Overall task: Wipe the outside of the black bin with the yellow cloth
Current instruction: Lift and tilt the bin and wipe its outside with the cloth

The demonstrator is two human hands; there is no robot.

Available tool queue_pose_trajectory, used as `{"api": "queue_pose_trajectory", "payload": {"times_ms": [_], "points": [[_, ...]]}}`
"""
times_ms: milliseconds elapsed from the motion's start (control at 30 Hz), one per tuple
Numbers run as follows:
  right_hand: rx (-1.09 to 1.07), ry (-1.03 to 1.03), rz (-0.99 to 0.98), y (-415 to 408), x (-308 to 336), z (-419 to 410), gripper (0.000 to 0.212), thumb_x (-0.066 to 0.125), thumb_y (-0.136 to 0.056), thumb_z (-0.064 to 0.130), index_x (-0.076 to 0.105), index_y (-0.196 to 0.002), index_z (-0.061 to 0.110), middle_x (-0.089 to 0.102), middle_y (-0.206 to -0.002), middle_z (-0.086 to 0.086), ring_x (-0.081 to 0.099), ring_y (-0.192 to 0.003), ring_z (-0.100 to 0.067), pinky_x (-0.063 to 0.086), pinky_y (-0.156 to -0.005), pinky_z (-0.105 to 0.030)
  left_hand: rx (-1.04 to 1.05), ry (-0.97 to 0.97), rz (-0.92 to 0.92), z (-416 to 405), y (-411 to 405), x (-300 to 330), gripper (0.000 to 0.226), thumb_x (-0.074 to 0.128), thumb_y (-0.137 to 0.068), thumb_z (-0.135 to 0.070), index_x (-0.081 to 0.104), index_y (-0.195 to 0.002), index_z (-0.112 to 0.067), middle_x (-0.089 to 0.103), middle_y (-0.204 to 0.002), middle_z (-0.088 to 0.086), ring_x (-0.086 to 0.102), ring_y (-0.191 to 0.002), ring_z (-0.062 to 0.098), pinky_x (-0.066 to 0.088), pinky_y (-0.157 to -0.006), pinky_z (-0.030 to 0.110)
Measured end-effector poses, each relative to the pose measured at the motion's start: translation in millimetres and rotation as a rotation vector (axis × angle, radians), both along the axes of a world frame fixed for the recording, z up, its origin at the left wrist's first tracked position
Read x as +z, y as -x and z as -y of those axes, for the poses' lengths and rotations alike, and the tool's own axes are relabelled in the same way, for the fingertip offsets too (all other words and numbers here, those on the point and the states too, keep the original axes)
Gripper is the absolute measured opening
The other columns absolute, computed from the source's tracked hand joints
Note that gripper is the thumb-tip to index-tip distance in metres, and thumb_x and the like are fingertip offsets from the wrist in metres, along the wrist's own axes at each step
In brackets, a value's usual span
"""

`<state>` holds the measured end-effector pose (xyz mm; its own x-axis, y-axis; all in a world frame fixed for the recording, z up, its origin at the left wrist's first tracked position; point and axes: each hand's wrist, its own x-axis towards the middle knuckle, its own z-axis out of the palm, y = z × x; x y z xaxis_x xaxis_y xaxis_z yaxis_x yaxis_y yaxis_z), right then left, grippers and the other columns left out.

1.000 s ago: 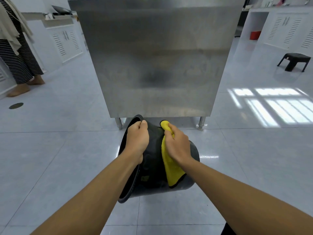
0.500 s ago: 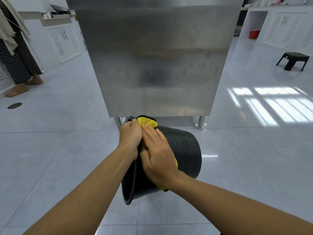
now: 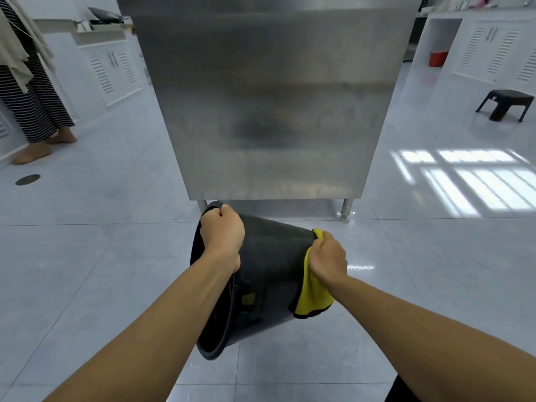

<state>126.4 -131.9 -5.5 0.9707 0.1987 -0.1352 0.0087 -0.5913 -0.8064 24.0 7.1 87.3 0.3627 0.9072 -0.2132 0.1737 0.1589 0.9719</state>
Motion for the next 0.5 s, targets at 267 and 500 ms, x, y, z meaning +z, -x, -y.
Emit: {"api": "queue_pose_trajectory", "payload": {"times_ms": [267, 500], "points": [[-0.136, -0.106, -0.312, 34.1, -14.6, -33.6, 0.036, 0.033, -0.098, 0.028, 0.047, -0.123, 0.006, 0.037, -0.112, -0.004, 0.043, -0.096, -0.025, 0.039, -0.079, -0.039, 0.100, -0.031, -0.045, 8.6, 3.7, -1.9, 0.042, 0.035, -0.106, -0.025, 0.030, -0.066, -0.015, 0.035, -0.065, -0.001, 0.030, -0.049, 0.014, 0.025, -0.045, 0.026], [-0.025, -0.188, -0.760, 66.2, -1.3, -30.4, 0.040, 0.031, -0.101, 0.015, 0.048, -0.065, 0.011, 0.038, -0.059, -0.005, 0.037, -0.050, -0.016, 0.035, -0.047, -0.026, 0.113, -0.161, -0.065, 17.3, 8.3, -13.0, 0.037, 0.034, -0.106, -0.031, 0.057, -0.097, -0.004, 0.067, -0.108, 0.024, 0.065, -0.089, 0.039, 0.052, -0.072, 0.046]]}}
